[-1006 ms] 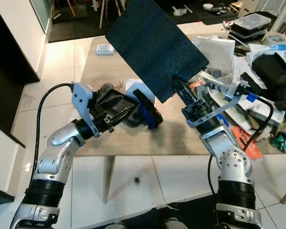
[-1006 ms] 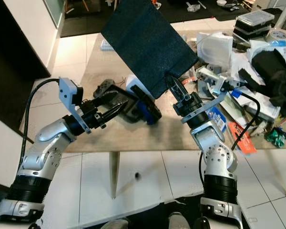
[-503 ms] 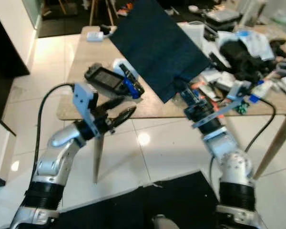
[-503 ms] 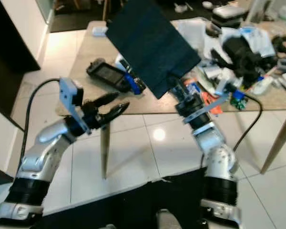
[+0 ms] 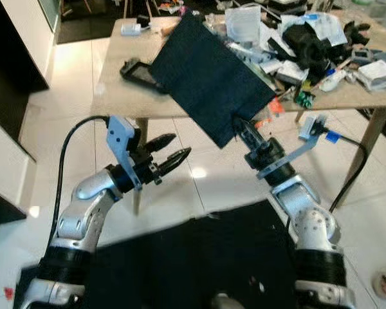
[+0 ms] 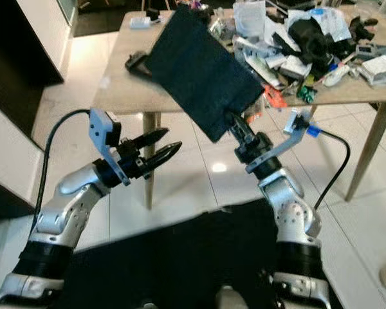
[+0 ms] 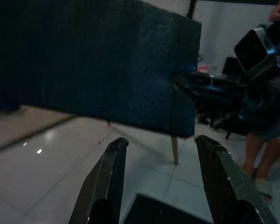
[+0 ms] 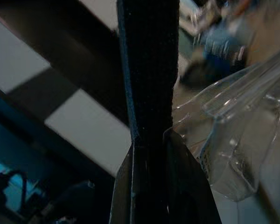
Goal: Picking trash to rubbish bin
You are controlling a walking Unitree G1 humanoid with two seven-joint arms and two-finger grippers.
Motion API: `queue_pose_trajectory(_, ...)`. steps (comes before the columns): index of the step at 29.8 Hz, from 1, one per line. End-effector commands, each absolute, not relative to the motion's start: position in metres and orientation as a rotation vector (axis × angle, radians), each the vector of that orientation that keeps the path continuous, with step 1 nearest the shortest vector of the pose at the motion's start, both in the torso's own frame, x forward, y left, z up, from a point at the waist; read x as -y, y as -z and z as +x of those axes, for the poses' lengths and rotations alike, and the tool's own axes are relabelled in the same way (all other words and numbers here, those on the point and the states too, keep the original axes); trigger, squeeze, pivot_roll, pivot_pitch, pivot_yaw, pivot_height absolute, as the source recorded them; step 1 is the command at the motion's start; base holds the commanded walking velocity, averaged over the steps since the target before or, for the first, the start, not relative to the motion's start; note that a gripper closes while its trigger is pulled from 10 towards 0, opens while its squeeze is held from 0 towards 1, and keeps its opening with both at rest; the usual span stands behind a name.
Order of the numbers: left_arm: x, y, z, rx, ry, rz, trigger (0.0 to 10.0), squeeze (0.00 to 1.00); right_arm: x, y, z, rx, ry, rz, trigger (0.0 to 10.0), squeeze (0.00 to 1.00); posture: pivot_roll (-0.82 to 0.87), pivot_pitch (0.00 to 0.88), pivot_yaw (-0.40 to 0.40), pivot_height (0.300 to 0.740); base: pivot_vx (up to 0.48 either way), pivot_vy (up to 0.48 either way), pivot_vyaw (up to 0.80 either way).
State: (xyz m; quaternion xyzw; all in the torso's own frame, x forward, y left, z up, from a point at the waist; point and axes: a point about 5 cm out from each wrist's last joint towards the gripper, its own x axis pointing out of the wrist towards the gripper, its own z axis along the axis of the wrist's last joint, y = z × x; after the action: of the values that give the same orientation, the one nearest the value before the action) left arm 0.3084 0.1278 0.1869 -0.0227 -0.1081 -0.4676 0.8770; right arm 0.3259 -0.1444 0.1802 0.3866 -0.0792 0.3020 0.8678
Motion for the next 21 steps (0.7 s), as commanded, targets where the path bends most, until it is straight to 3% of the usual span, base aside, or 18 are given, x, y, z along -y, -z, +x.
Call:
queue_pose_trajectory(1, -0.129, -0.183, 0.306, 0.203, 0.980, -0.037, 10.0, 0.00, 0.141, -0.174, 0.326, 0.142, -0.623, 0.794, 10.0, 0.00, -0.02, 0.122, 0.036, 0.740, -0.405, 0.000, 0.00)
queue_pose_trajectory(14, -0.133, -0.155, 0.308, 0.104, 0.942, -0.030, 10.0, 0.00, 0.146, -0.134, 0.332, -0.002, -0.488, 0.728, 10.0, 0.00, -0.01, 0.115, 0.036, 0.740, -0.362, 0.000, 0.00)
queue_pose_trajectory(21, -0.157, -0.093, 0.311, -0.135, 0.762, 0.019, 10.0, 0.00, 0.164, -0.092, 0.330, -0.129, -0.331, 0.675, 10.0, 0.00, 0.00, 0.100, 0.040, 0.740, 0.000, 0.000, -0.80)
